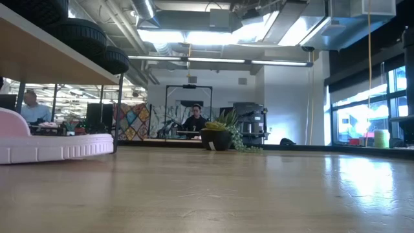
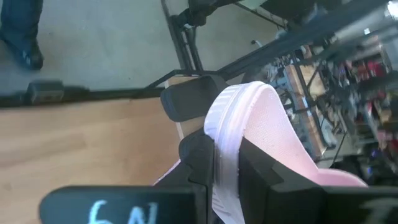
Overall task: Pick and place slides into the shelf
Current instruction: Put the pink slipper under the shelf
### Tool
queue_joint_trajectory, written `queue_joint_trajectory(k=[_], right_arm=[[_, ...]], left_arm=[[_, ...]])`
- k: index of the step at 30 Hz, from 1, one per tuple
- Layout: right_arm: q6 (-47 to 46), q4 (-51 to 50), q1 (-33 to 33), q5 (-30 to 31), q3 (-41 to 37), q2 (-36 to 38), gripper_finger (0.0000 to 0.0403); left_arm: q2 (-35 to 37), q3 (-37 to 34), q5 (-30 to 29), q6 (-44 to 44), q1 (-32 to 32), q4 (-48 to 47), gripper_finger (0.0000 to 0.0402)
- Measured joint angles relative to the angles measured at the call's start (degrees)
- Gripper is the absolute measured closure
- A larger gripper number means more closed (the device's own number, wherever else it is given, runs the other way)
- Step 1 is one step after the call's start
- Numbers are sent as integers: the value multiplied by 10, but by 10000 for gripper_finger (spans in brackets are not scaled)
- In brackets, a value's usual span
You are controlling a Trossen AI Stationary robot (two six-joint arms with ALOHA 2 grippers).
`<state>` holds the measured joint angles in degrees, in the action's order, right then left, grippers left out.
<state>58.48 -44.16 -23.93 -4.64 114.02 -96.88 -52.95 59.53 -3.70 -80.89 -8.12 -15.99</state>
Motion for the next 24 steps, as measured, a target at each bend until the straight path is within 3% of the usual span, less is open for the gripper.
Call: queue_joint_trajectory(k=[4, 12, 24], right_arm=[[-65, 18, -1, 31, 0, 0, 321], [-290, 25, -2, 103, 0, 1, 250], [-380, 12, -3, 119, 0, 1, 187]], left_arm=[[0, 0, -2, 6, 0, 0, 370], [1, 0, -5, 43, 5, -2, 365], [2, 0, 37, 93, 36, 4, 370]])
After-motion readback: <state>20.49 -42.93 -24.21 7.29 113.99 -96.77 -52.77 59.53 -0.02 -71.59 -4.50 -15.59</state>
